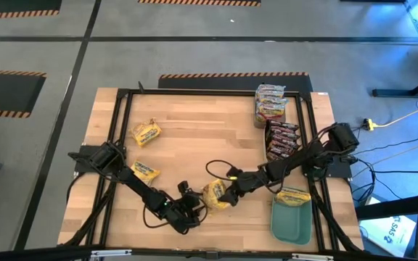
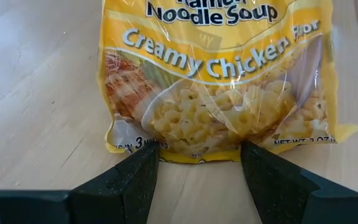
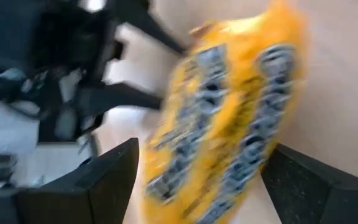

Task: Sort Maruchan noodles
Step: Put the yellow noodle pack into the green bin

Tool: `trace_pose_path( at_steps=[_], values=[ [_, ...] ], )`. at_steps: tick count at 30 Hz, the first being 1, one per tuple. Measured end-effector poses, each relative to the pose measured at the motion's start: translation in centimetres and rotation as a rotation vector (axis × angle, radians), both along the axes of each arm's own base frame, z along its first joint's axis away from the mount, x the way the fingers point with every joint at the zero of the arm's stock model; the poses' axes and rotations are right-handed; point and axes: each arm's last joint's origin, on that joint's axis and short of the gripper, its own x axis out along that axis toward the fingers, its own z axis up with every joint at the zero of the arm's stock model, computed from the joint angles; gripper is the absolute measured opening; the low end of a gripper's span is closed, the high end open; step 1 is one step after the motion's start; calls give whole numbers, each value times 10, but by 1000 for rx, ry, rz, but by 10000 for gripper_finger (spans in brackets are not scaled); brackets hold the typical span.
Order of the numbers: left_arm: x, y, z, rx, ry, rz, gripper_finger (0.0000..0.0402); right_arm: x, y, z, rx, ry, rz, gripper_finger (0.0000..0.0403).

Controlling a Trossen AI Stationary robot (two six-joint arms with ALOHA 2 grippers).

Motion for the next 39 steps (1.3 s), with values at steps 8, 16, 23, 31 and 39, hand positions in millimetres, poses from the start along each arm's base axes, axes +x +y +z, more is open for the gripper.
trace_pose_path(
  at_steps=[8,16,23,31,39],
  values=[
    [0,0,0,7,-2,2,222,11,4,-22,-3,9,-42,305],
    [0,1,0,9,-5,6,222,27,7,-13,-41,-42,-11,274],
    [1,1,0,19,-18,17,222,26,6,-15,-63,-27,0,158],
    [-2,-4,13,-44,-22,-35,222,28,8,-10,-97,-71,58,93],
    [-12,-15,54,-99,-17,-213,222,33,17,4,-127,-82,194,113]
  ],
)
